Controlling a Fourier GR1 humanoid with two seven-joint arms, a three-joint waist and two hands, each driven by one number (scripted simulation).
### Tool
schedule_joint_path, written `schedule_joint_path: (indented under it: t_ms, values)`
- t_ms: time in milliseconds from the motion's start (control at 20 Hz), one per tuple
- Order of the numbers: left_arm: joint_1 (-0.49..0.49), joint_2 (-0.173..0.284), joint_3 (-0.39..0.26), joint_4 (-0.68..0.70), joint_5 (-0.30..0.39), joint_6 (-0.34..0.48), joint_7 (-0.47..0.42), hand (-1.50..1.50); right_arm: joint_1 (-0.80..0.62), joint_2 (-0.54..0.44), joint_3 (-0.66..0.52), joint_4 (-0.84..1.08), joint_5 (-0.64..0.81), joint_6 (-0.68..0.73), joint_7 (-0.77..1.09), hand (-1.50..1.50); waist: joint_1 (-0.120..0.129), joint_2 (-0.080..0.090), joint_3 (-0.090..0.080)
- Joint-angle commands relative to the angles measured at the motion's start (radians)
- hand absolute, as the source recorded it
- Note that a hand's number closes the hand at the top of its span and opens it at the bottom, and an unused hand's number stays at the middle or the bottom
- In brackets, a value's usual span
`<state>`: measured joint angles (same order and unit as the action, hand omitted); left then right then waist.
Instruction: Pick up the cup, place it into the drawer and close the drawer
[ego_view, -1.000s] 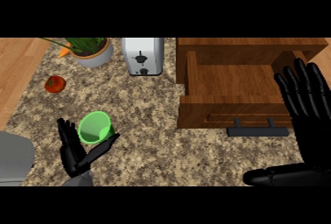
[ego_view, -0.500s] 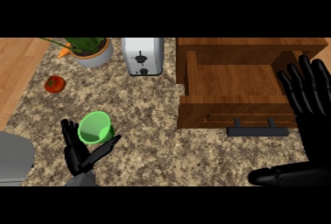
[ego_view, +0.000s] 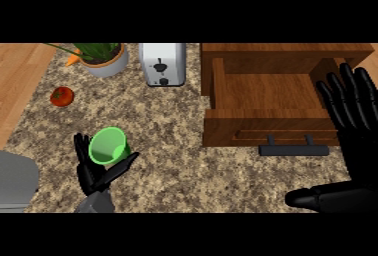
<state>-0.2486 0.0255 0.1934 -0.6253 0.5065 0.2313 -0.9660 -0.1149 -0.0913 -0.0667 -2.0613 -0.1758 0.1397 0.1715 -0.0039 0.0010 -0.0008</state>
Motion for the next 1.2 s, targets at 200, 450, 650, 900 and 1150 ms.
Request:
schedule_joint_path:
  t_ms: [200,450,650,900,1150]
  values:
    - [-0.095,0.037,0.04,0.117,0.031,-0.162,-0.037,-1.5,0.056,0.025,0.037,-0.075,0.017,-0.013,0.016,-1.5,-0.002,0.0,0.0]
    - [-0.129,0.021,0.033,0.201,0.006,-0.246,-0.139,1.5,0.035,0.023,0.04,-0.029,0.04,-0.012,-0.005,-1.5,-0.004,0.001,0.0]
    - [-0.156,0.044,0.047,0.194,-0.019,-0.176,-0.197,1.5,0.005,-0.004,-0.001,0.002,0.014,0.004,-0.004,-1.5,-0.004,0.002,0.0]
    - [-0.097,0.026,0.054,0.126,-0.039,-0.113,-0.268,1.5,-0.023,-0.01,-0.021,-0.007,0.003,-0.01,0.012,-1.5,0.003,0.0,0.0]
    - [-0.026,0.106,-0.09,0.073,-0.132,-0.386,-0.147,1.5,0.025,0.017,0.044,-0.029,0.057,-0.015,0.01,-1.5,0.007,-0.002,0.0]
